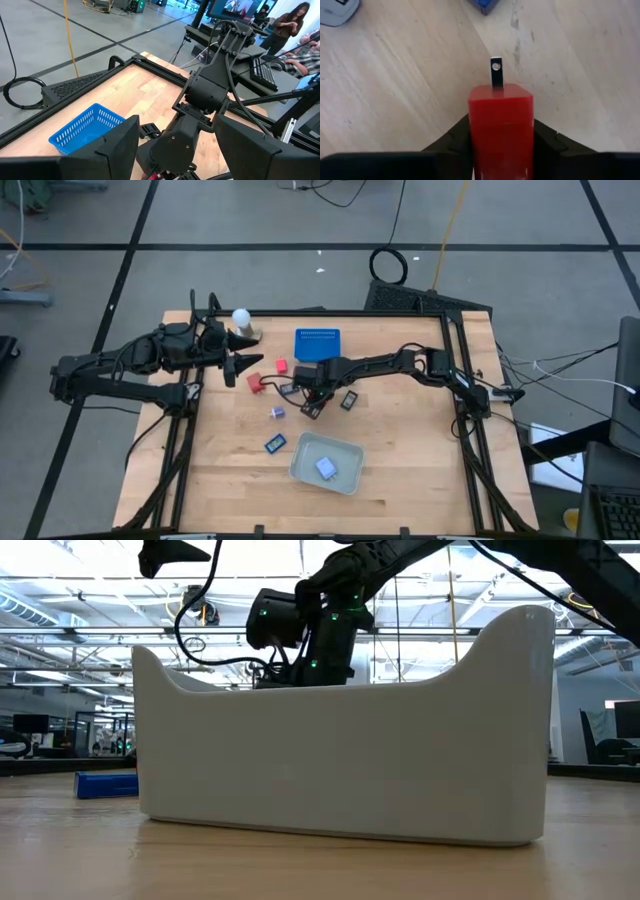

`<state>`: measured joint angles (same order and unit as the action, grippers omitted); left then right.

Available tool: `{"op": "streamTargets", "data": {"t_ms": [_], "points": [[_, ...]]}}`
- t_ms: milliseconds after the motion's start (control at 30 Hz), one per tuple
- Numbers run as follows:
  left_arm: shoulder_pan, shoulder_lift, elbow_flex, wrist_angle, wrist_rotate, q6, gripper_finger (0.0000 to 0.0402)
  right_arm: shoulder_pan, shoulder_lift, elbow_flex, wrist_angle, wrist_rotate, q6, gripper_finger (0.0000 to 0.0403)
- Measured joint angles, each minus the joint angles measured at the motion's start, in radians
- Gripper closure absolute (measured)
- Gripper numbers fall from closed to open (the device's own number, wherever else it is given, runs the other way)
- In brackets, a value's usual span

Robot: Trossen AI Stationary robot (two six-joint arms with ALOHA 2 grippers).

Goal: Pick & Place Office items
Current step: Put the right red charger adapter into the gray bin

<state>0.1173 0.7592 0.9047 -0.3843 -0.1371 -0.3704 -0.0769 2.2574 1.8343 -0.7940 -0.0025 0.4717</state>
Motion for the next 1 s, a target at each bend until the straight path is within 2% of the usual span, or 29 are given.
{"op": "streamTargets", "data": {"t_ms": [267, 533, 1000], "points": [[0.000, 0.000, 0.000, 0.000, 0.000, 0.000, 0.0147, 0.000, 0.000, 0.000, -0.011, -0.002, -0.009, 0.0277], [0.000, 0.000, 0.000, 0.000, 0.000, 0.000, 0.0147, 0.000, -0.010, 0.000, -0.038, -0.003, -0.020, 0.0291], [0.000, 0.000, 0.000, 0.000, -0.001, 0.000, 0.0147, 0.002, -0.141, -0.001, -0.134, 0.000, -0.013, 0.0291]]}}
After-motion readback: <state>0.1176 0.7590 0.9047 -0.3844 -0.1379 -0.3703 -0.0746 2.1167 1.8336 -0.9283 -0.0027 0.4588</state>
